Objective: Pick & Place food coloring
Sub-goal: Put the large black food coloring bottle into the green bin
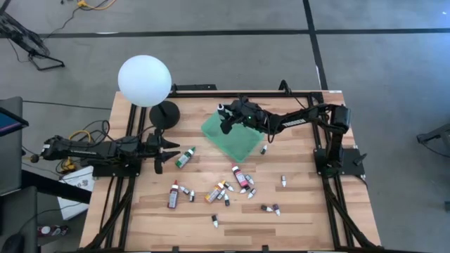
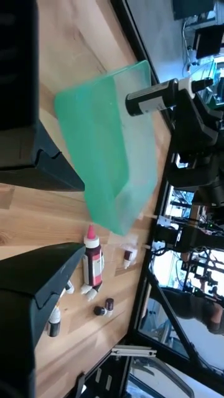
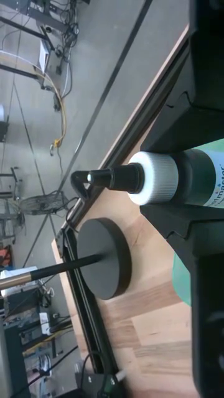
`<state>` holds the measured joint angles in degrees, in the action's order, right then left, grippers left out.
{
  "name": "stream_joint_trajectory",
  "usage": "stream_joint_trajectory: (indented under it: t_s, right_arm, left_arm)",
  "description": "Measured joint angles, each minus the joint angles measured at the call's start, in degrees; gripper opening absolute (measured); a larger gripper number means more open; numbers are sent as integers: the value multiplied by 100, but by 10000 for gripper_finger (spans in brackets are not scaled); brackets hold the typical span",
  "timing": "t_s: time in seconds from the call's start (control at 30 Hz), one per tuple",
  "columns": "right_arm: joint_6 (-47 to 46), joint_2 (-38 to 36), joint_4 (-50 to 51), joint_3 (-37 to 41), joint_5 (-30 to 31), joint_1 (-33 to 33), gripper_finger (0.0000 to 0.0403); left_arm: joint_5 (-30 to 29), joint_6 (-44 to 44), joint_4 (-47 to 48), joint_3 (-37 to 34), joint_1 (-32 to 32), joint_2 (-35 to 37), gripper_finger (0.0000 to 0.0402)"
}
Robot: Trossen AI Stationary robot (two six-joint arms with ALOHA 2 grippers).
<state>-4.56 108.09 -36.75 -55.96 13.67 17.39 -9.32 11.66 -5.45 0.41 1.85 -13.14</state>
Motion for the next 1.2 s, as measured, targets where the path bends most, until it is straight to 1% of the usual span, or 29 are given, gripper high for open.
stream_joint_trajectory:
  t_s: [0.27,0.47,0.7,1.2]
  right_arm:
    - [-109,0,11,0,-2,-2,118]
    - [-109,0,224,0,134,-12,118]
    - [-107,0,325,0,146,-11,118]
    - [4,0,317,0,146,0,118]
  left_arm:
    - [-5,-15,45,0,0,1,138]
    - [-11,-89,62,1,0,2,138]
    - [7,-93,129,2,0,1,138]
    - [-59,95,199,0,0,0,138]
